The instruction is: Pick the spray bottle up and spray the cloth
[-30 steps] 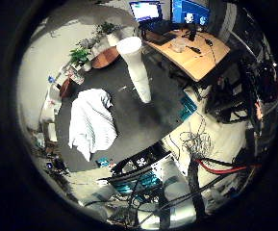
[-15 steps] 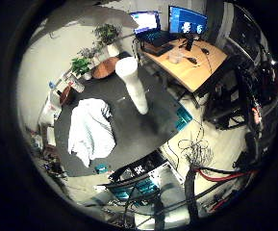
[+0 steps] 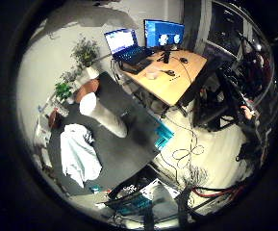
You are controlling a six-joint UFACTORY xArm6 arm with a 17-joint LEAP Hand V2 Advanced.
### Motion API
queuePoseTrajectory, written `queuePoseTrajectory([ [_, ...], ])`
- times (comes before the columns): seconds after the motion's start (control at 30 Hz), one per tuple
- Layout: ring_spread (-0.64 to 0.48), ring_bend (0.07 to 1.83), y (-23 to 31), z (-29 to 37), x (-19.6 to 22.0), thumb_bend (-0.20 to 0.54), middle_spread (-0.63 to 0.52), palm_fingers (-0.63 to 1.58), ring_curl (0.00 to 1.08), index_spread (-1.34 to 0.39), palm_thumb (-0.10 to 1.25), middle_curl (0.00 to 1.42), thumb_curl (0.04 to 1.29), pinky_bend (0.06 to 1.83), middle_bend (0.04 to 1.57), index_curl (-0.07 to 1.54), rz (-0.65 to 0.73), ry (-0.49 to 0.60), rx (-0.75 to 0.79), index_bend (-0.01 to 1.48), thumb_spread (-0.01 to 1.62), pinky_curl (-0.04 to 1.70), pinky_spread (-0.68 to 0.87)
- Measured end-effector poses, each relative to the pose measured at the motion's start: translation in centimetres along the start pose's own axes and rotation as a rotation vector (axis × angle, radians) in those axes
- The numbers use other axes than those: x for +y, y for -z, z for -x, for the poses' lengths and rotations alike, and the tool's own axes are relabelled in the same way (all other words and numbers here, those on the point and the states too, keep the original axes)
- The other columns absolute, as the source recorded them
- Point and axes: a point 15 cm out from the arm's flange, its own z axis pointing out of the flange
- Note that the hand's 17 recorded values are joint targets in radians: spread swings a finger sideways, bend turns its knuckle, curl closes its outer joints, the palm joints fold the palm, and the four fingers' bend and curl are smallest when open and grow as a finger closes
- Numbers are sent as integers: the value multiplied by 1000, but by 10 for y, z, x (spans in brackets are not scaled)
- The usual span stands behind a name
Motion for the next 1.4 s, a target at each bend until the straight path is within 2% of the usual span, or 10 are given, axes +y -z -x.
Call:
queuePoseTrajectory([
  [0.2, 363, 419, -18, -39, 12, -28, 252, 188, 212, -105, 580, 321, 449, 1025, 193, 305, 8, -45, 57, 171, 994, 149, 696],
  [0.37, 368, 432, -41, -63, 38, -29, 257, 175, 215, -78, 574, 316, 443, 1037, 191, 305, 56, -80, 64, 168, 998, 155, 694],
  [0.53, 378, 436, -63, -75, 62, -30, 266, 161, 217, -61, 567, 316, 437, 1050, 193, 304, 87, -114, 24, 167, 1002, 160, 691],
  [0.7, 381, 438, -85, -83, 77, -28, 272, 151, 220, -46, 550, 316, 427, 1062, 194, 302, 57, -165, -43, 168, 1017, 163, 676],
  [0.87, 382, 439, -98, -94, 81, -33, 274, 149, 222, -44, 515, 317, 416, 1089, 195, 301, -2, -195, -73, 165, 1019, 165, 673],
  [1.13, 384, 453, -109, -122, 78, -29, 274, 149, 222, -36, 465, 318, 396, 1117, 195, 299, -32, -220, -30, 166, 1029, 166, 673],
  [1.4, 394, 470, -133, -145, 75, -27, 278, 146, 225, -25, 465, 322, 391, 1128, 197, 299, -43, -309, -76, 164, 1031, 158, 673],
])
